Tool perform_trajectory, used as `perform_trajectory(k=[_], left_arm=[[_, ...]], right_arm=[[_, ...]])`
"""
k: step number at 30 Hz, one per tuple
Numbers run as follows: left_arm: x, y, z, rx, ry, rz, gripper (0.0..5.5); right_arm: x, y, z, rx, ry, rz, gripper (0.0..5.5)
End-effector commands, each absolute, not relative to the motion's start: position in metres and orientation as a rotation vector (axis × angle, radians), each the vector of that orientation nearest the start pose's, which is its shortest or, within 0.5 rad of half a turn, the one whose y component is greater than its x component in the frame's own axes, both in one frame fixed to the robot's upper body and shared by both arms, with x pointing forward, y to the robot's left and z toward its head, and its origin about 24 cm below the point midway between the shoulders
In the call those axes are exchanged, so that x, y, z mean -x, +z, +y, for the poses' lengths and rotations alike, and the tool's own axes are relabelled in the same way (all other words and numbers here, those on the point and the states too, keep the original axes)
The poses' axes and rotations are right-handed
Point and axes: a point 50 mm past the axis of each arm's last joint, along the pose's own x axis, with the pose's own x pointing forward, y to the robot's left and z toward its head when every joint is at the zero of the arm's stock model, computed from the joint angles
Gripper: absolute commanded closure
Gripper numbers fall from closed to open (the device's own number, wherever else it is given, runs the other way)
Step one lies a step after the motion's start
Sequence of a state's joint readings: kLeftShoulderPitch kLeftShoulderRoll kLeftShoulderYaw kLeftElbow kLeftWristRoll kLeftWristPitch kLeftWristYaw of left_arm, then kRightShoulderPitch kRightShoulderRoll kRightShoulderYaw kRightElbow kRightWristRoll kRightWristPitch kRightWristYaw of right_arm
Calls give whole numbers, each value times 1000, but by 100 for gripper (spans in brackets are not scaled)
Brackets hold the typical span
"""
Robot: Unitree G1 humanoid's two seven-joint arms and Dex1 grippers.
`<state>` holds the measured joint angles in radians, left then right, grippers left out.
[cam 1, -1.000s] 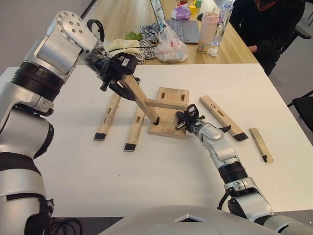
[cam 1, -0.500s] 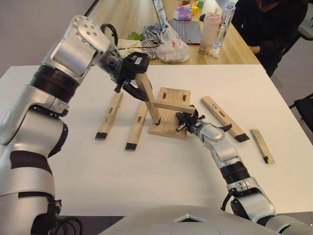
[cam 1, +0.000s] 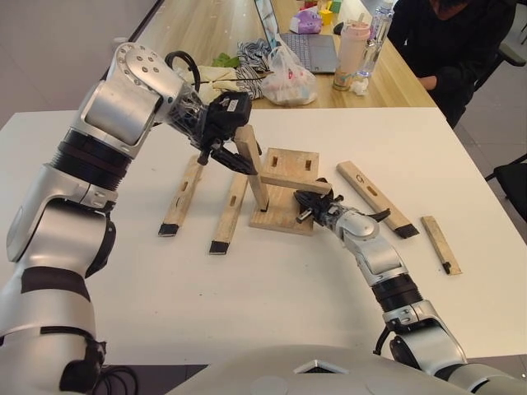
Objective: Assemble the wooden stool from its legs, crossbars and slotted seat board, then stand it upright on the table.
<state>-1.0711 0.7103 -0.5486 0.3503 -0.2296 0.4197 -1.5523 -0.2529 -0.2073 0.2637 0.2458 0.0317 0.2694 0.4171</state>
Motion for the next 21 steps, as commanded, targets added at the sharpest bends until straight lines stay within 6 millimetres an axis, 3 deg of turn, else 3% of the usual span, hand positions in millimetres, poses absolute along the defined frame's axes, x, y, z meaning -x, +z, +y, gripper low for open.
perform_trajectory(k=[1, 3, 8, 16, 21], left_arm=[[-325, 163, 147, -557, -1643, 671, 349], [-325, 161, 149, -548, -1641, 659, 349], [-325, 156, 154, -531, -1627, 653, 349], [-326, 149, 156, -508, -1601, 654, 349], [-326, 145, 154, -494, -1587, 654, 349]], right_arm=[[-246, -43, -135, 247, 584, 726, 454], [-250, -41, -141, 274, 532, 723, 423], [-263, -30, -152, 327, 424, 674, 418], [-280, -9, -162, 134, 225, 558, 418], [-288, 6, -160, 88, 226, 467, 418]])
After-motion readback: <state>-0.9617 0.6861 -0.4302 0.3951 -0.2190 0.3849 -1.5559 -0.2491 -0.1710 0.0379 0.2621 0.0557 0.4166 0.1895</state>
